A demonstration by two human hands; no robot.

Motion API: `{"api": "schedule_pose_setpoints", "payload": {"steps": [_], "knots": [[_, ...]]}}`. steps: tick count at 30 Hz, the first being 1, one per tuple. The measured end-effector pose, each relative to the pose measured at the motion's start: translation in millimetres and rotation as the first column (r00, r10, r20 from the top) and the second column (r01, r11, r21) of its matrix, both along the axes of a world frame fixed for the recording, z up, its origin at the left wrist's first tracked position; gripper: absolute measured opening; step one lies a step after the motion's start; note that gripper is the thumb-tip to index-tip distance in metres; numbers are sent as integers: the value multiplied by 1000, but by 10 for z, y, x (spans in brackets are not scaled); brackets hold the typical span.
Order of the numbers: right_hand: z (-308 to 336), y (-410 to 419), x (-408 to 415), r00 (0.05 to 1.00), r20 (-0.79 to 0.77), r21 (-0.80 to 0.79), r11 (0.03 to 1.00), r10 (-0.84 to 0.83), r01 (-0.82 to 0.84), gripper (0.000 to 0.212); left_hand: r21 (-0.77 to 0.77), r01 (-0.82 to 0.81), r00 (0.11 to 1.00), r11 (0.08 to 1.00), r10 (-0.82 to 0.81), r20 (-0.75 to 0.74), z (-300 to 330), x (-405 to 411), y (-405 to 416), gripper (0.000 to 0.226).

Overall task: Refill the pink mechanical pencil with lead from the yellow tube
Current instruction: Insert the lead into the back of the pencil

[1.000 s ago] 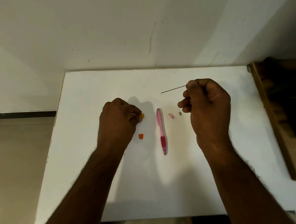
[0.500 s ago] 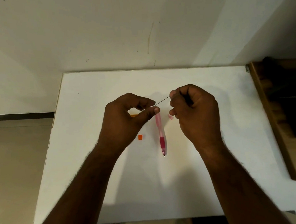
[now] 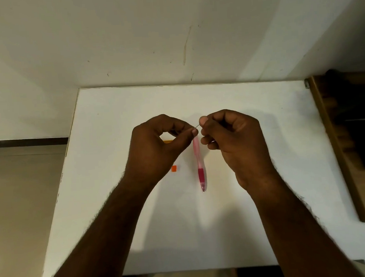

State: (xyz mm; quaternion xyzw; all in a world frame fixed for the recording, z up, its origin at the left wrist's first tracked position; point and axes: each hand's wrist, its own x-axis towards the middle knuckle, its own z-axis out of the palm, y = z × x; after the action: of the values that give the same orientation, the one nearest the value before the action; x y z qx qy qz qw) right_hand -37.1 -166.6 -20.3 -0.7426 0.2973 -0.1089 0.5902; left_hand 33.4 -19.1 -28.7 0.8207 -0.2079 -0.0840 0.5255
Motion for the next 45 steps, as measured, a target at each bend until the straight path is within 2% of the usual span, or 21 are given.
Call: {"api": "schedule_pose_setpoints", "payload": {"steps": [2,4,5,7,9,11,14,16,20,23,29,33,45], "knots": [[0,-15,0,999,22,-20,999,-47,47,17,15,-18,999,1000,18,-28,-23,-18,-20,9],[2,-51,-2,988,56,-23,989,-146,147,17,151,-55,998,987,50,42,-77,-40,-36,27],[4,-76,-3,978,72,-28,980,-196,198,17,299,-68,991,952,29,132,-107,-58,-49,35],[0,-123,-7,962,92,-53,964,-256,261,17,574,-89,967,814,-67,246,-157,-138,-97,45],[-6,-129,-11,960,97,-81,959,-262,270,17,690,-63,972,721,-113,206,-219,-240,-168,51],[-15,-99,-11,964,100,-109,960,-247,258,18,728,-52,975,684,-122,185,-275,-311,-225,52],[-19,-65,-9,971,101,-157,961,-216,230,19,731,-66,978,679,-99,181,-283,-328,-235,44],[-15,-64,-6,970,115,-135,964,-212,227,20,694,-76,982,716,-68,178,-244,-308,-221,38],[27,-47,-16,950,171,15,965,-262,263,17,488,-146,969,861,26,244,-61,-229,-188,24],[90,-16,-15,935,214,135,956,-283,259,14,326,-115,970,938,36,239,59,-193,-139,17],[181,22,-11,916,285,176,955,-281,238,14,307,-131,952,943,32,306,101,-240,-149,13],[189,16,-13,910,314,127,962,-270,241,13,334,-136,937,933,12,348,89,-223,-144,13],[153,20,-20,913,343,6,972,-222,234,10,358,-135,936,924,1,351,48,-199,-126,14]]}}
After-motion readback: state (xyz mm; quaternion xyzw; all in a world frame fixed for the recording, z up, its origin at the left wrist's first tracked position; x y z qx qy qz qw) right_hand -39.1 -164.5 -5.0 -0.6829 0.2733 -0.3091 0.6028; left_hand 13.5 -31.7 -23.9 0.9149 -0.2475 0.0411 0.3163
